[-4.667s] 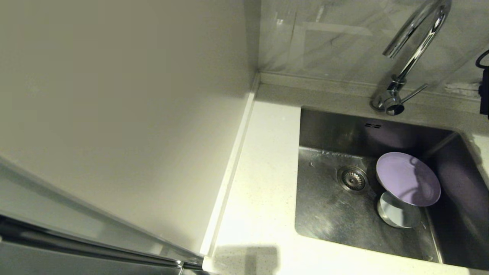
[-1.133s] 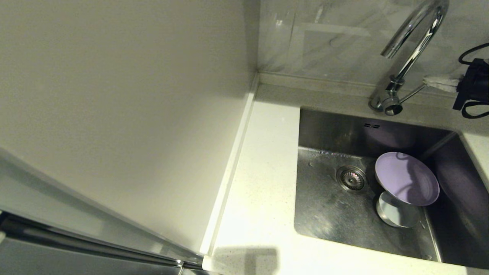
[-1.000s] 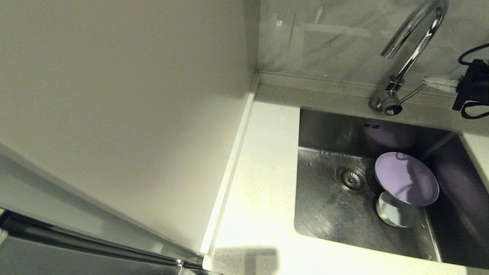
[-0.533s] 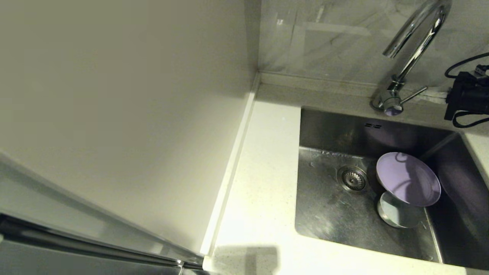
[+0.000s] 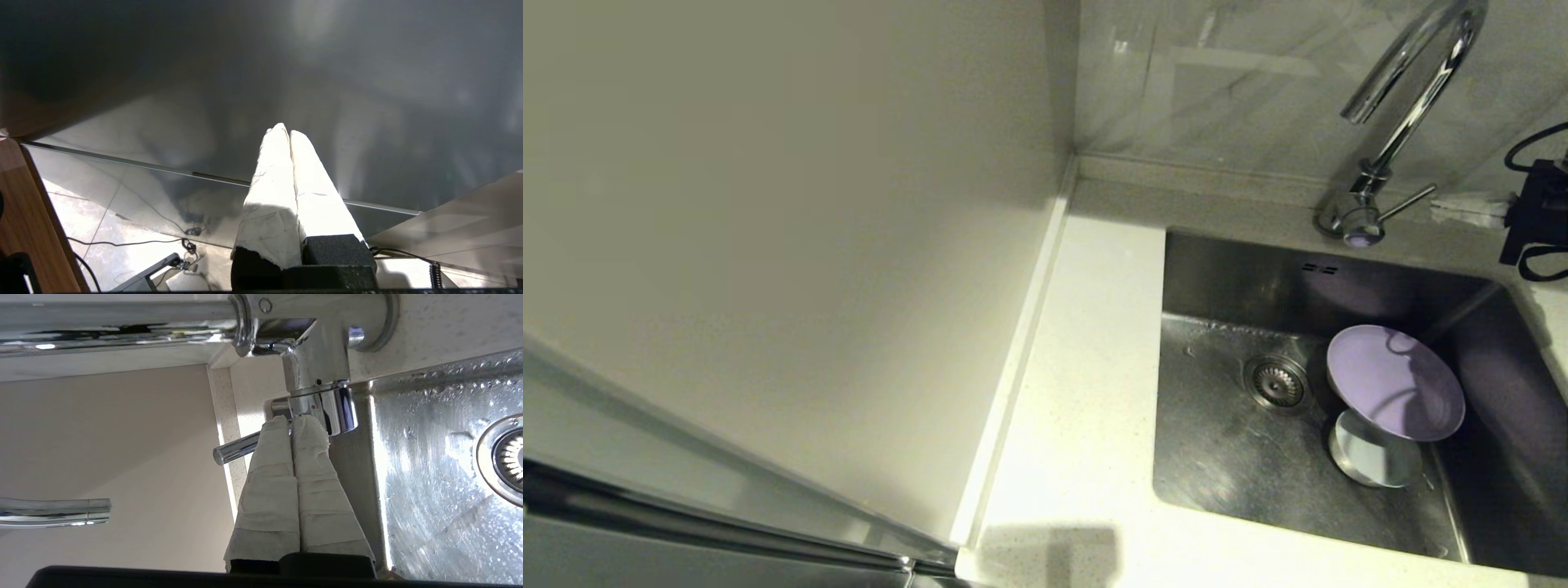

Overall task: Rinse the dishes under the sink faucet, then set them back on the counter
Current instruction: Turn on the faucet

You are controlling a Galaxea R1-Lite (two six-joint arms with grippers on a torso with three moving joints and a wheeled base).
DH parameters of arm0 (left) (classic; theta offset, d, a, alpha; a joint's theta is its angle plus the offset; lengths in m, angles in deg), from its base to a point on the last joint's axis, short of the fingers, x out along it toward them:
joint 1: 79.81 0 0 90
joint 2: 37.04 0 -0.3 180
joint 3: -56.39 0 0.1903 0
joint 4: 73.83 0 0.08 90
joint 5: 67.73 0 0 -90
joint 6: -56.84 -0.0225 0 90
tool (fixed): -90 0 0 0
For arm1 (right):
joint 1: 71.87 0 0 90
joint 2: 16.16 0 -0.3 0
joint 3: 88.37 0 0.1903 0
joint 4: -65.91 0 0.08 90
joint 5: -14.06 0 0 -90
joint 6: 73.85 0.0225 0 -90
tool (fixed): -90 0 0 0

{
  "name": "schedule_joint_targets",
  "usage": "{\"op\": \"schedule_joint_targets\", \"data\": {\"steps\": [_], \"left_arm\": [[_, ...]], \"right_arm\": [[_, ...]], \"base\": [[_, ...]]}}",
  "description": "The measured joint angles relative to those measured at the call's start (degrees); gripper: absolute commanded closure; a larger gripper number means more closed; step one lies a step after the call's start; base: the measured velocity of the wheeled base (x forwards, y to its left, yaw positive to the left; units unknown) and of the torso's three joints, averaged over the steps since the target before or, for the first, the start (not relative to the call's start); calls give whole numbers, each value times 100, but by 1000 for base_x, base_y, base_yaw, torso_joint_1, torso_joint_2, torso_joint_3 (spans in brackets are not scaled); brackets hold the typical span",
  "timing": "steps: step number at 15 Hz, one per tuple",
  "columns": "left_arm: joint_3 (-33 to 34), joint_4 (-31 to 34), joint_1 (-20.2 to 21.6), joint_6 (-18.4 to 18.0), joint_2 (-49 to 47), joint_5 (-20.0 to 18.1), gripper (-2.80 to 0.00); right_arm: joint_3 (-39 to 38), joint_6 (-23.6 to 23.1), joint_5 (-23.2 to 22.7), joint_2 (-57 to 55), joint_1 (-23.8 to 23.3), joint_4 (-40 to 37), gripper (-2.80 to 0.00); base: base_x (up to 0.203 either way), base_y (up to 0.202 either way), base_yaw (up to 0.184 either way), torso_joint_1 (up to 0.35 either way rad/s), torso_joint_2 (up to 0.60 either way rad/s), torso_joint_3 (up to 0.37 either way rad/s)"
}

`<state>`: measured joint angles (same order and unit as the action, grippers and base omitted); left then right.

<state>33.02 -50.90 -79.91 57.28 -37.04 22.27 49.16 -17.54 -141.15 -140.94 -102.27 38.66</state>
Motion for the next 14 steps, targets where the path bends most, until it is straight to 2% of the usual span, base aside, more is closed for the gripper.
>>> {"op": "schedule_joint_targets", "data": {"steps": [7, 14], "left_arm": [[0, 0, 0, 0, 0, 0, 0], [0, 2, 0, -3, 0, 0, 0]], "right_arm": [[4, 33, 93, 39, 75, 61, 0], [11, 59, 1233, 3, 462, 90, 0]], "base": [[0, 0, 0, 0, 0, 0], [0, 0, 0, 0, 0, 0]]}}
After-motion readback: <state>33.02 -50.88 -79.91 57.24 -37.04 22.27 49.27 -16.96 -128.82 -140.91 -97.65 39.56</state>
